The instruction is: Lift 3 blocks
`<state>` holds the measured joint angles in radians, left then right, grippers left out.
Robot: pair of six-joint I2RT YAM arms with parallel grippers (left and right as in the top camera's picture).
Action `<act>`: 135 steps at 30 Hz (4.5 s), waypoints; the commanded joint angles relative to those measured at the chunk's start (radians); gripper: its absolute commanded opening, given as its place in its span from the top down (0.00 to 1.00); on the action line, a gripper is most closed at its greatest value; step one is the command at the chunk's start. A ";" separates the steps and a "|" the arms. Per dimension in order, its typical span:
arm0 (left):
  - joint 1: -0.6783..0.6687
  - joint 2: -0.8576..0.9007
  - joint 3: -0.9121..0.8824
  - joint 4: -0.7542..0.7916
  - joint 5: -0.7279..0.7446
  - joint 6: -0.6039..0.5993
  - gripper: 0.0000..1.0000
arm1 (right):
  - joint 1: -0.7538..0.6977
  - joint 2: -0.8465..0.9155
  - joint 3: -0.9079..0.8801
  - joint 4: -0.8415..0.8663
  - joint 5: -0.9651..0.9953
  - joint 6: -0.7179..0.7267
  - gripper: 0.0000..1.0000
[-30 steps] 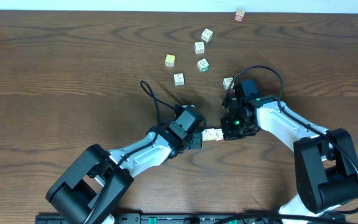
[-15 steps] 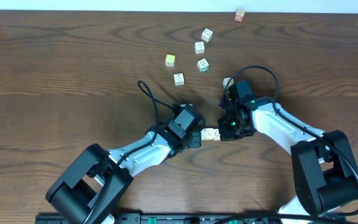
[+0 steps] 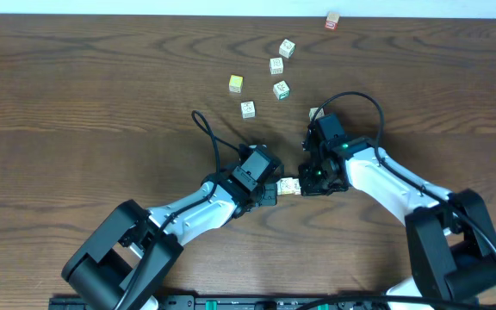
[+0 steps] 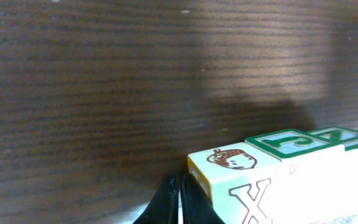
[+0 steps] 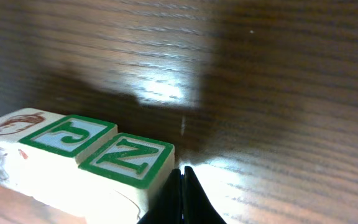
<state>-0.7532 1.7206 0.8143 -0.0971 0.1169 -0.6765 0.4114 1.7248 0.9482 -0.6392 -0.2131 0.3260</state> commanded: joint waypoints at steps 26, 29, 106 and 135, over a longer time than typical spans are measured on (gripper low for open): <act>-0.062 -0.056 0.140 -0.059 0.145 0.067 0.93 | 0.129 -0.066 0.014 0.053 -0.211 0.032 0.99; -0.062 -0.061 0.142 -0.059 0.145 0.068 0.93 | 0.129 -0.066 0.014 0.053 -0.211 0.032 0.99; -0.065 -0.188 0.268 -0.161 0.161 0.131 0.93 | 0.119 -0.186 0.120 -0.070 -0.209 0.055 0.99; -0.075 -0.216 0.271 -0.149 0.159 0.130 0.93 | 0.120 -0.203 0.140 -0.066 -0.215 0.051 0.99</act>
<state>-0.7570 1.5574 0.9642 -0.3412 0.0299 -0.5709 0.4725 1.5436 1.0451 -0.7437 -0.0879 0.4015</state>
